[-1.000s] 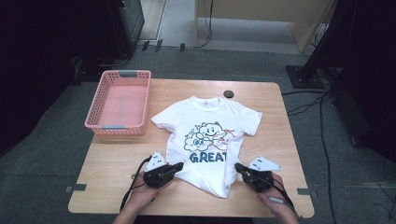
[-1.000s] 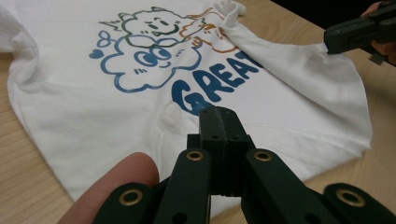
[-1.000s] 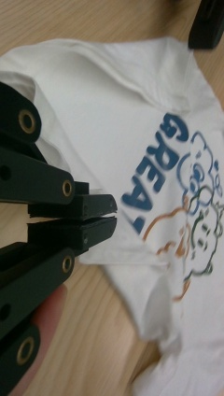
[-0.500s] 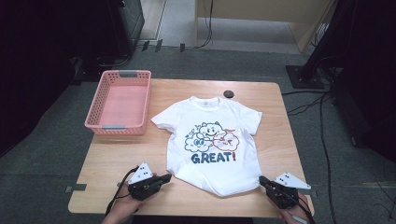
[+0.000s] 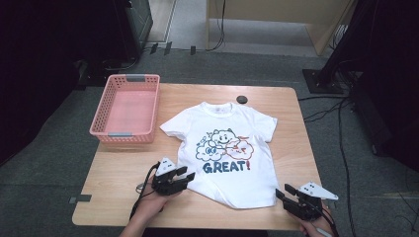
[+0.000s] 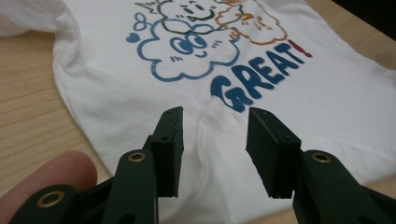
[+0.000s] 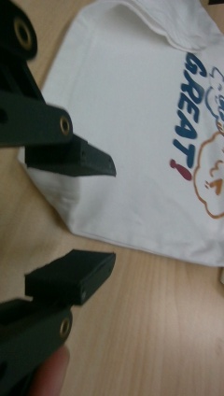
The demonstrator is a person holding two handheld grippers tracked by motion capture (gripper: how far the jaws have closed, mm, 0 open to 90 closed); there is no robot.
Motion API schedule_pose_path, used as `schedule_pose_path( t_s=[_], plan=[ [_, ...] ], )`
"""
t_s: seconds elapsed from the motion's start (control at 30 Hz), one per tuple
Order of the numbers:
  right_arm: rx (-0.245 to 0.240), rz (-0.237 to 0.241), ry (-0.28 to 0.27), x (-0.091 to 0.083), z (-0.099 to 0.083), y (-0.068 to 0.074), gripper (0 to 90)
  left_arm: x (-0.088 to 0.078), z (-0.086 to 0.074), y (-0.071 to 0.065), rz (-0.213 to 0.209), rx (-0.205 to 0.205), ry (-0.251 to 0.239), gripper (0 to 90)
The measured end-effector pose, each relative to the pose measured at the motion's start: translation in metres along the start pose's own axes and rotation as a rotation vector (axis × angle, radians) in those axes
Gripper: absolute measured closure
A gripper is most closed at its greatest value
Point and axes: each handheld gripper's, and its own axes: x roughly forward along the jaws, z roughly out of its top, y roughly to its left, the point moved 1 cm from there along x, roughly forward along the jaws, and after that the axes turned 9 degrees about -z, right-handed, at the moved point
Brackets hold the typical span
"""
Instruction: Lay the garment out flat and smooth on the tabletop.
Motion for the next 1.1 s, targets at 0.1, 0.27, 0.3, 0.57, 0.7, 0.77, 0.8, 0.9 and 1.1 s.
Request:
schedule_pose_path(
  t_s=[0.1, 0.27, 0.3, 0.57, 0.7, 0.77, 0.8, 0.9, 1.1],
  plan=[
    [0.02, -0.002, -0.016, 0.001, 0.01, 0.001, 43.2, 0.016, 0.006, -0.002, 0.025, 0.01, 0.036, 57.2],
    [-0.004, -0.023, 0.003, 0.013, 0.016, 0.006, 41.3, 0.034, 0.01, -0.011, 0.04, 0.06, 0.091, 59.9],
    [-0.007, -0.033, 0.014, 0.016, 0.016, 0.006, 41.2, 0.037, 0.01, -0.012, 0.042, 0.056, 0.1, 62.3],
    [-0.039, -0.1, 0.058, 0.037, -0.001, 0.011, 40.5, 0.033, 0.006, -0.014, 0.051, 0.128, 0.083, 86.5],
    [-0.041, -0.114, 0.047, 0.037, -0.002, 0.01, 40.5, 0.019, 0.006, -0.018, -0.006, 0.15, 0.034, 86.8],
    [-0.038, -0.122, 0.042, 0.037, -0.003, 0.009, 40.5, 0.009, 0.004, -0.017, -0.059, 0.147, 0.007, 86.8],
    [-0.04, -0.129, 0.041, 0.037, -0.003, 0.009, 40.5, 0.003, 0.003, -0.017, -0.082, 0.146, -0.006, 86.8],
    [-0.04, -0.135, 0.035, 0.037, -0.004, 0.009, 40.4, -0.016, -0.005, -0.011, -0.14, 0.122, -0.029, 87.0],
    [-0.039, -0.138, 0.034, 0.035, -0.006, 0.009, 40.4, -0.053, -0.033, -0.003, -0.259, 0.13, 0.037, 86.9]
  ],
)
